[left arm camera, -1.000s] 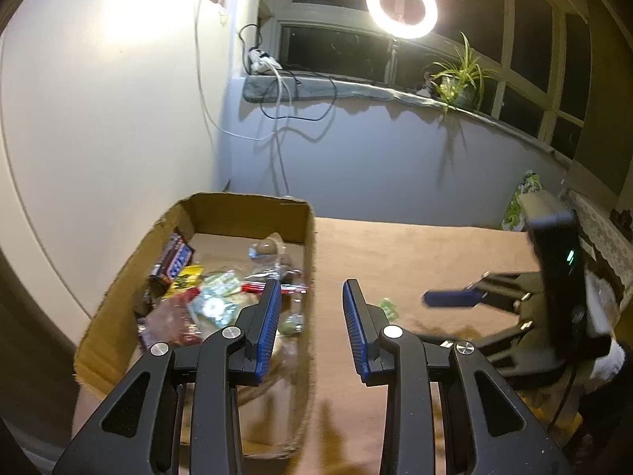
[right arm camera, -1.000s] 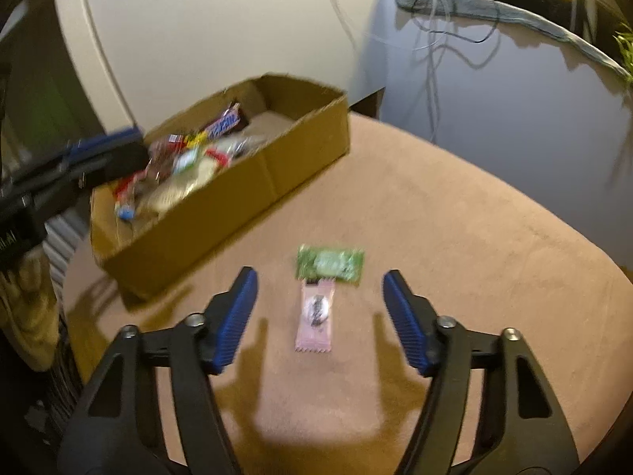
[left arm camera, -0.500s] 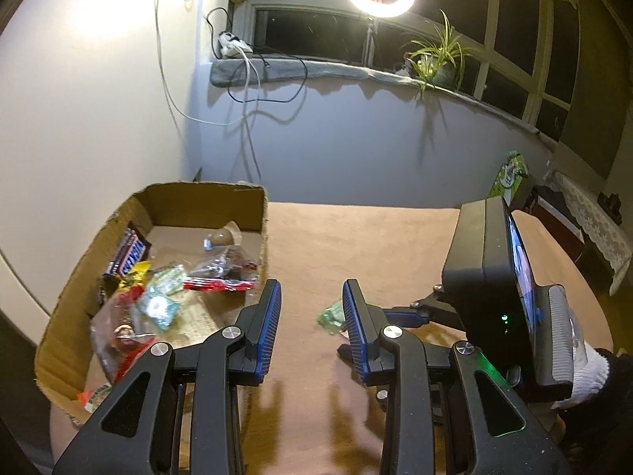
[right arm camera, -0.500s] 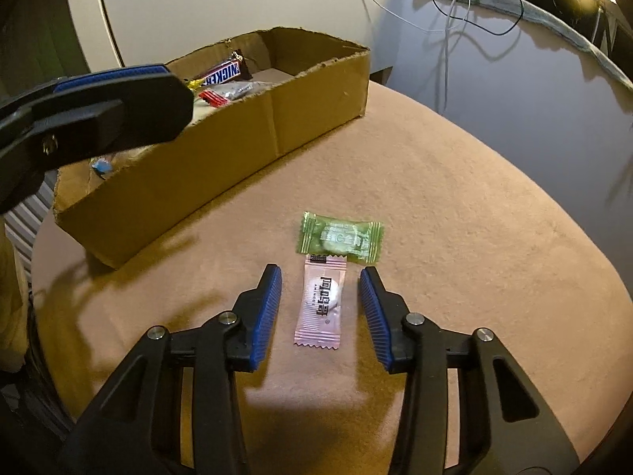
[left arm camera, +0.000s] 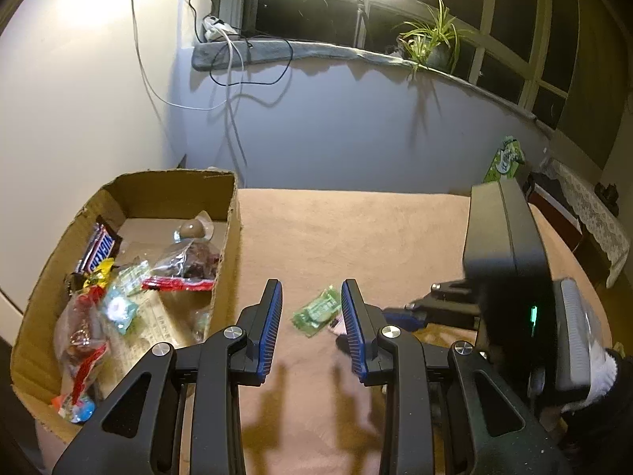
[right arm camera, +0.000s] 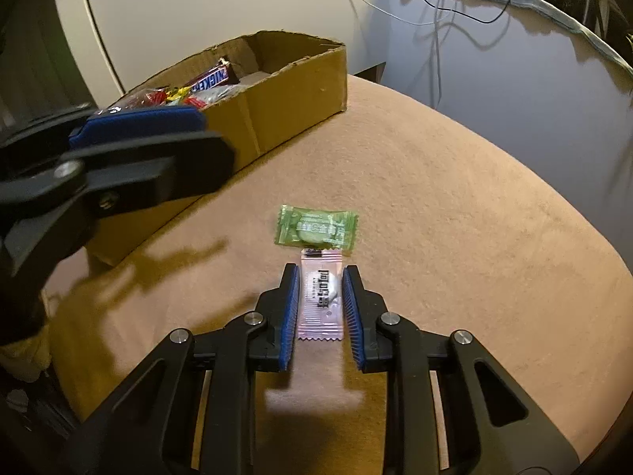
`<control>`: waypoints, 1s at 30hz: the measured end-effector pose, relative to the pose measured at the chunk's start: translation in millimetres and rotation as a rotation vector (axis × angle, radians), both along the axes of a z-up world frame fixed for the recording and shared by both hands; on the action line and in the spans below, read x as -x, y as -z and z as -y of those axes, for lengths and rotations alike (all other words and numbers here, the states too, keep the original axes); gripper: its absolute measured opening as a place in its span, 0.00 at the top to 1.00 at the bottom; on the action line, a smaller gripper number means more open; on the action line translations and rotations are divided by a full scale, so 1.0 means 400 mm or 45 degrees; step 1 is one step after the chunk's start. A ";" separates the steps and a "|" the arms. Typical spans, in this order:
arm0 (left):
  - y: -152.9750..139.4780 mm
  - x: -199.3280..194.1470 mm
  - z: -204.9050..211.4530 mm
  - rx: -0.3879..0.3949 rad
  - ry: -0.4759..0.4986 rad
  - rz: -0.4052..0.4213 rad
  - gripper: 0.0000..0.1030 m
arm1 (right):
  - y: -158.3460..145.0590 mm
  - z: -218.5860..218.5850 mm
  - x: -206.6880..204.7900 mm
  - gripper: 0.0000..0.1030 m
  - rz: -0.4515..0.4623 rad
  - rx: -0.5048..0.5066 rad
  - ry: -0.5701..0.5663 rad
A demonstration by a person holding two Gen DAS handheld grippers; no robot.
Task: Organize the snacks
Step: 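Close the right gripper on the pink candy while the left gripper grasps the green candy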
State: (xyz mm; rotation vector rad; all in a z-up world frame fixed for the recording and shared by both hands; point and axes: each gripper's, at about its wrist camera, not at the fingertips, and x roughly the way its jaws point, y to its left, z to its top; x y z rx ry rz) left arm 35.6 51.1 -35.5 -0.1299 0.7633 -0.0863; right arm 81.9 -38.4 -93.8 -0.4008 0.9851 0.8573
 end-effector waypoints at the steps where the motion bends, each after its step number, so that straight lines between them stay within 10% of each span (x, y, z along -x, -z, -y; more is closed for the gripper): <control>1: -0.001 -0.004 -0.001 0.008 -0.002 -0.004 0.71 | 0.000 -0.004 0.005 0.77 0.019 0.021 -0.013; 20: 0.091 -0.117 0.098 -0.128 0.103 -0.174 0.70 | -0.009 0.147 -0.045 0.80 0.020 0.030 0.109; 30: 0.144 -0.130 0.109 -0.207 0.120 -0.252 0.45 | -0.007 0.157 -0.041 0.80 0.018 0.021 0.100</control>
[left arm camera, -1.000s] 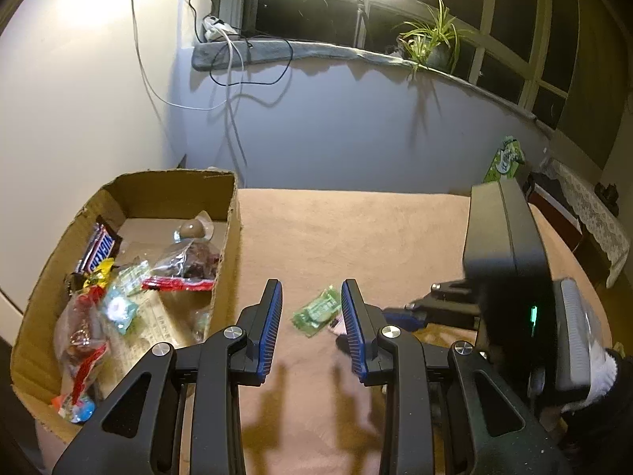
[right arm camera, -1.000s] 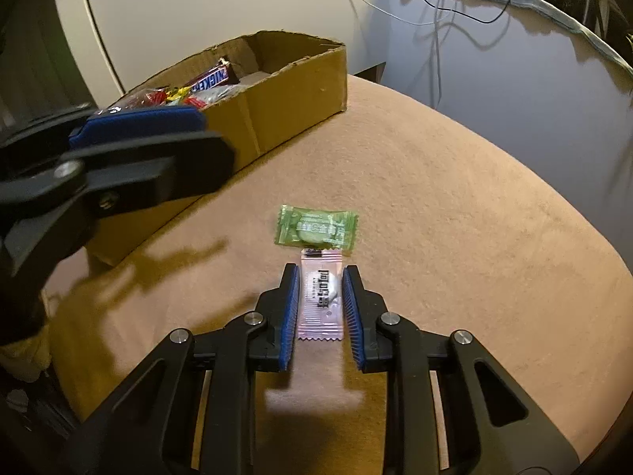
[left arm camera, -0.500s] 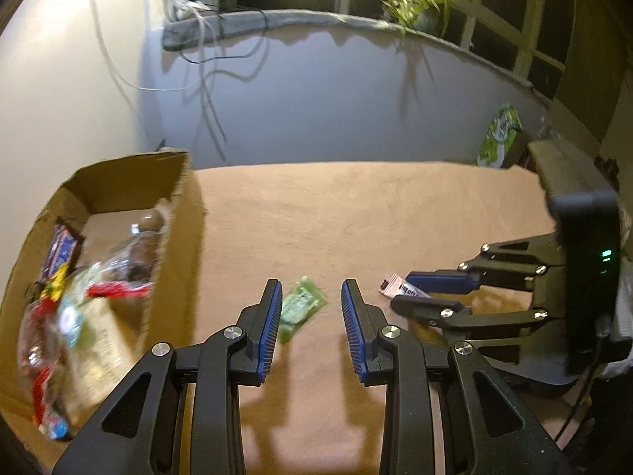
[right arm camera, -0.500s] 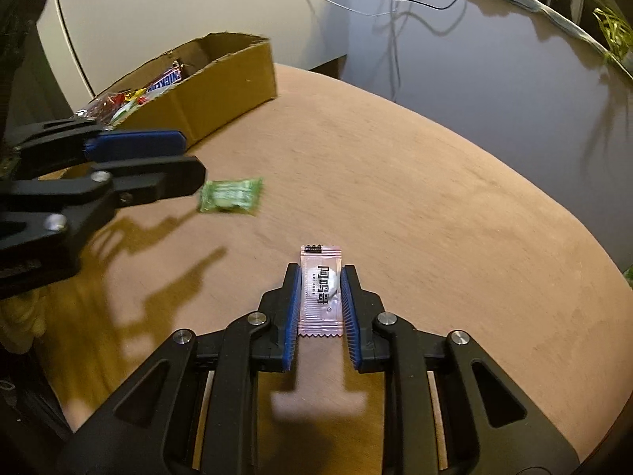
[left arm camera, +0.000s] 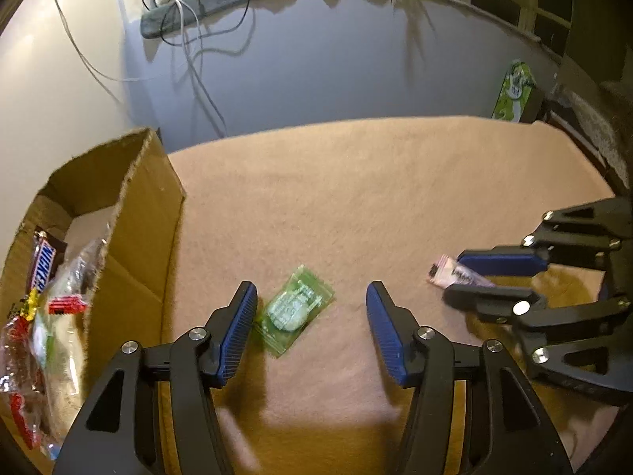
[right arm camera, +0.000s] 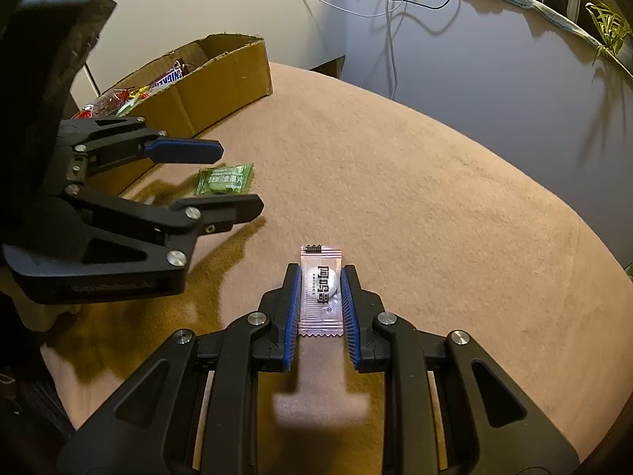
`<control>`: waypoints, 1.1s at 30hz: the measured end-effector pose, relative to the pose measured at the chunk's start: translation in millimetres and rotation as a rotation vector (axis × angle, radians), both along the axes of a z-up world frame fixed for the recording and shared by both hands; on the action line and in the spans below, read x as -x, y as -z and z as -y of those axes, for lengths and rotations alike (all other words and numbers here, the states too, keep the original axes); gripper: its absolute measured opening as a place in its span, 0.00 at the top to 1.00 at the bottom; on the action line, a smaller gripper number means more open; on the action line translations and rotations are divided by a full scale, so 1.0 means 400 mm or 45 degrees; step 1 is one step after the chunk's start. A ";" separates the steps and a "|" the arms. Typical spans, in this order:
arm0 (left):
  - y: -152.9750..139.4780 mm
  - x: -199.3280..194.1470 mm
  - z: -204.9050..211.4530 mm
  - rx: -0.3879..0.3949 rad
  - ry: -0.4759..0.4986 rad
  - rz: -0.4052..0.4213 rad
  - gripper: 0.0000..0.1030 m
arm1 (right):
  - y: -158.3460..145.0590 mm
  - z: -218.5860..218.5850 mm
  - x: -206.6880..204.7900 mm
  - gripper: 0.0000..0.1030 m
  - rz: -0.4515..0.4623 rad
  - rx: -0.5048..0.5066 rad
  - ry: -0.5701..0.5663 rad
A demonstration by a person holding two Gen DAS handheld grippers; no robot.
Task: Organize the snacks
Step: 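Close the right gripper on the pink candy while the left gripper grasps the green candy, then carry the green candy and pink candy into the box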
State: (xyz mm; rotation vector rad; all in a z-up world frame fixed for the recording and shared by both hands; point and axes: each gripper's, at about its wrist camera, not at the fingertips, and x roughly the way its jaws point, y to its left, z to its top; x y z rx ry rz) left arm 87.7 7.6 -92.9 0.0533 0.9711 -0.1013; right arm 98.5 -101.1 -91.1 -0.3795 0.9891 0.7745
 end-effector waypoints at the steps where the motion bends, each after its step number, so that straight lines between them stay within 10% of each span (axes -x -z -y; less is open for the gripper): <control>1: 0.005 0.001 -0.005 0.008 -0.004 -0.006 0.45 | 0.000 -0.002 0.001 0.80 0.002 0.003 0.000; 10: 0.006 0.020 -0.013 -0.002 0.018 0.009 0.80 | 0.002 -0.009 0.006 0.80 0.010 0.018 0.005; 33: -0.116 0.095 -0.024 -0.013 -0.026 0.244 0.82 | -0.079 -0.007 0.026 0.80 0.103 -0.046 0.043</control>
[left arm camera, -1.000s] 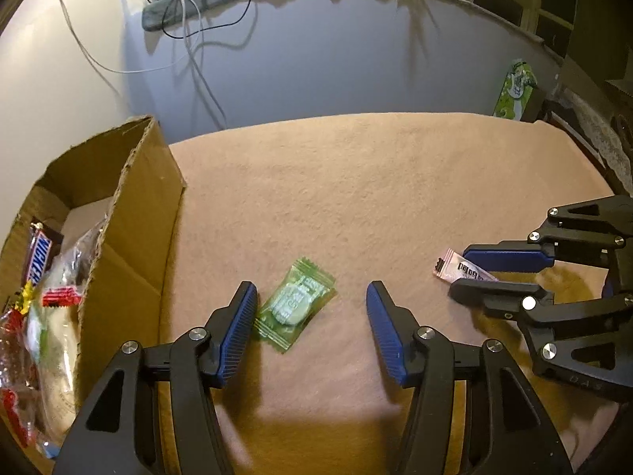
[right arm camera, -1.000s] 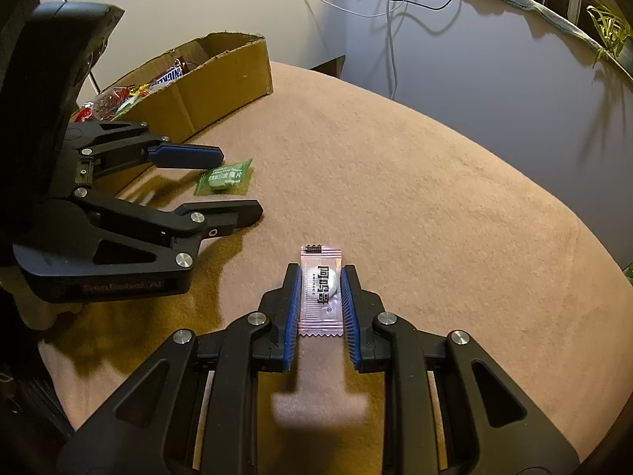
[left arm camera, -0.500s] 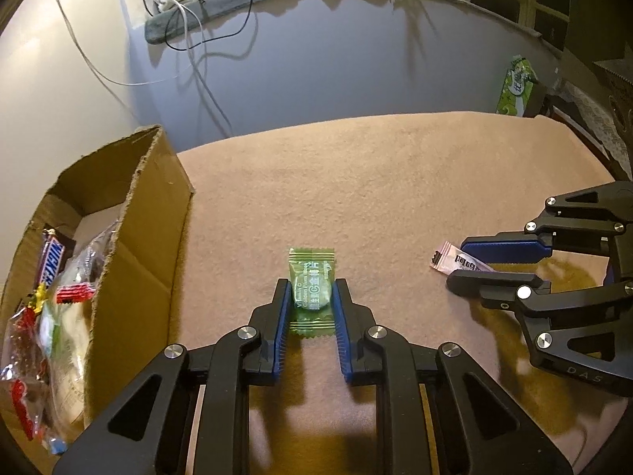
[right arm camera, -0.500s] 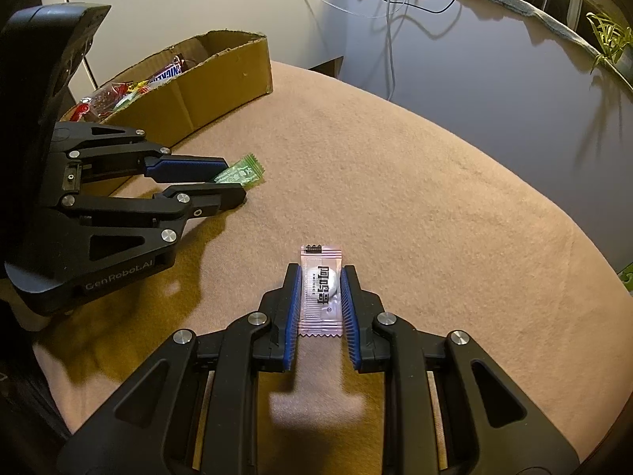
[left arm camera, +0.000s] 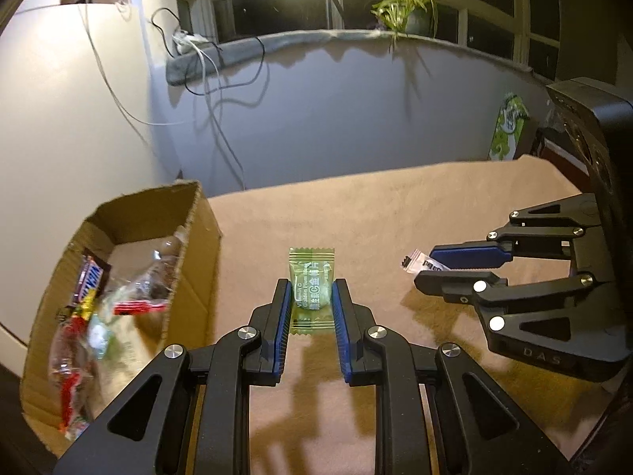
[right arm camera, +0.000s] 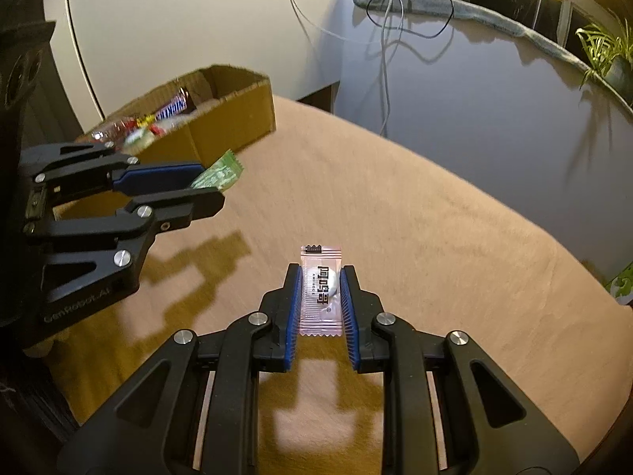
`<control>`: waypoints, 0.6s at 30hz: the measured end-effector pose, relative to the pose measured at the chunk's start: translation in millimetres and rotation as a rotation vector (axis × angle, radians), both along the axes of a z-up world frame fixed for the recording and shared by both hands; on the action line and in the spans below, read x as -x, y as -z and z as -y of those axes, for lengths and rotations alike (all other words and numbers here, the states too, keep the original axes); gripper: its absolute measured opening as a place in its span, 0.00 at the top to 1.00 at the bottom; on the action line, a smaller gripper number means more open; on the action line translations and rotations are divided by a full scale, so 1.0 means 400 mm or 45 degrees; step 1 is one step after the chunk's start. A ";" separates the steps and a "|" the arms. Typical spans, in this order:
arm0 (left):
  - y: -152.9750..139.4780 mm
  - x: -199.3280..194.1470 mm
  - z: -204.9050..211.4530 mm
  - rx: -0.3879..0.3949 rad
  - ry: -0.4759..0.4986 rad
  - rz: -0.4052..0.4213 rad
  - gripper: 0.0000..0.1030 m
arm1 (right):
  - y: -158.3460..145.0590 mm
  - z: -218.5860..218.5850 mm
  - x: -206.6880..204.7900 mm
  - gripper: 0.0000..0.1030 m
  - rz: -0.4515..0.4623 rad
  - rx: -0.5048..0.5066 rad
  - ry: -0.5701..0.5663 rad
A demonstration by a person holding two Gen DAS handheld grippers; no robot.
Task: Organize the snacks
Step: 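Carry the green candy and pink candy into the box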
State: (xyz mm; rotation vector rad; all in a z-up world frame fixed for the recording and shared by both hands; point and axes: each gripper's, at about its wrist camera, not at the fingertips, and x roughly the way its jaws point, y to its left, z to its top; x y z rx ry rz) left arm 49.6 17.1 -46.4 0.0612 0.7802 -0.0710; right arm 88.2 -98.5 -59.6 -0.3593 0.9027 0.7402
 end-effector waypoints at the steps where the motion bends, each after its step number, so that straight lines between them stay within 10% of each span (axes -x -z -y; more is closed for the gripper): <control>1: -0.007 0.005 -0.007 0.007 -0.005 0.011 0.82 | -0.008 -0.002 0.000 0.80 0.005 -0.007 0.000; 18: -0.084 0.115 -0.201 0.055 -0.199 0.179 0.82 | -0.131 -0.237 0.019 0.81 0.039 -0.173 -0.118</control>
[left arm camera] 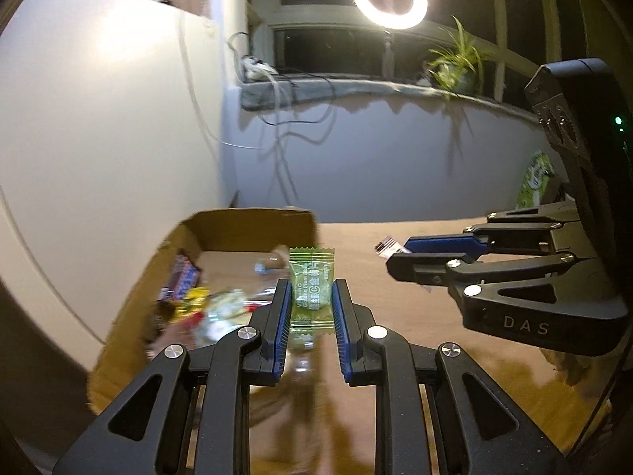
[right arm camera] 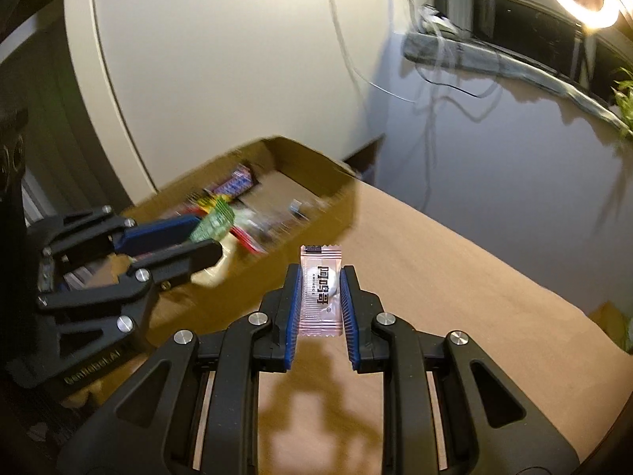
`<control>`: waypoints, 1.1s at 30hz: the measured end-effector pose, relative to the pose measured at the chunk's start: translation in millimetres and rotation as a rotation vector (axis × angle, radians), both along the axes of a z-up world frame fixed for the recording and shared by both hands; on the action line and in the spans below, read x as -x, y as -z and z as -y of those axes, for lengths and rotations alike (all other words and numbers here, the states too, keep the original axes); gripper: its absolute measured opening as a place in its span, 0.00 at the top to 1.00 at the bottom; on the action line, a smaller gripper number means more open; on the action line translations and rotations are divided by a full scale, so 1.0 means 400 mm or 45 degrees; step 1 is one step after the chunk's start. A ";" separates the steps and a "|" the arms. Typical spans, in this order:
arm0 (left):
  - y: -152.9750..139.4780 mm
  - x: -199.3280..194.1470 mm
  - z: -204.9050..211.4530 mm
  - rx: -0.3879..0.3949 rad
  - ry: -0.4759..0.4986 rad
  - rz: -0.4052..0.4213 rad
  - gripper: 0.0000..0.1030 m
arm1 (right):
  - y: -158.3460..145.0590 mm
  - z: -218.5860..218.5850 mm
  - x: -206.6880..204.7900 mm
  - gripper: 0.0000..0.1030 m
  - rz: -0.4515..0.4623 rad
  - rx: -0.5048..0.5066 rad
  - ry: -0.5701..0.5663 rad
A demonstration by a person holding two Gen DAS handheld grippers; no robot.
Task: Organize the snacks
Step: 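Carry the green candy and pink candy into the box, then open both grippers over the box to release the candies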
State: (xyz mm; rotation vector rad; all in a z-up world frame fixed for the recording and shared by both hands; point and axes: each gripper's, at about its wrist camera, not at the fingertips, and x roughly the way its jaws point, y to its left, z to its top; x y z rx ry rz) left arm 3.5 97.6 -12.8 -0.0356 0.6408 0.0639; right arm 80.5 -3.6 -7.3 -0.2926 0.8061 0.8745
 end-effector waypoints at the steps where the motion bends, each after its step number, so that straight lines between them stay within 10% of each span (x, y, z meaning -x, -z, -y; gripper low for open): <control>1: -0.001 0.008 -0.016 0.002 -0.018 0.006 0.82 | 0.001 -0.016 0.003 0.81 -0.004 -0.004 -0.014; 24: 0.017 0.071 -0.172 0.003 -0.184 0.011 0.80 | 0.060 -0.220 0.018 0.79 -0.081 -0.018 -0.151; 28: 0.013 0.075 -0.176 0.004 -0.194 0.016 0.73 | 0.059 -0.222 0.025 0.47 -0.055 -0.012 -0.146; 33: 0.006 0.086 -0.183 0.011 -0.211 0.032 0.68 | 0.042 -0.208 0.025 0.38 -0.025 -0.031 -0.121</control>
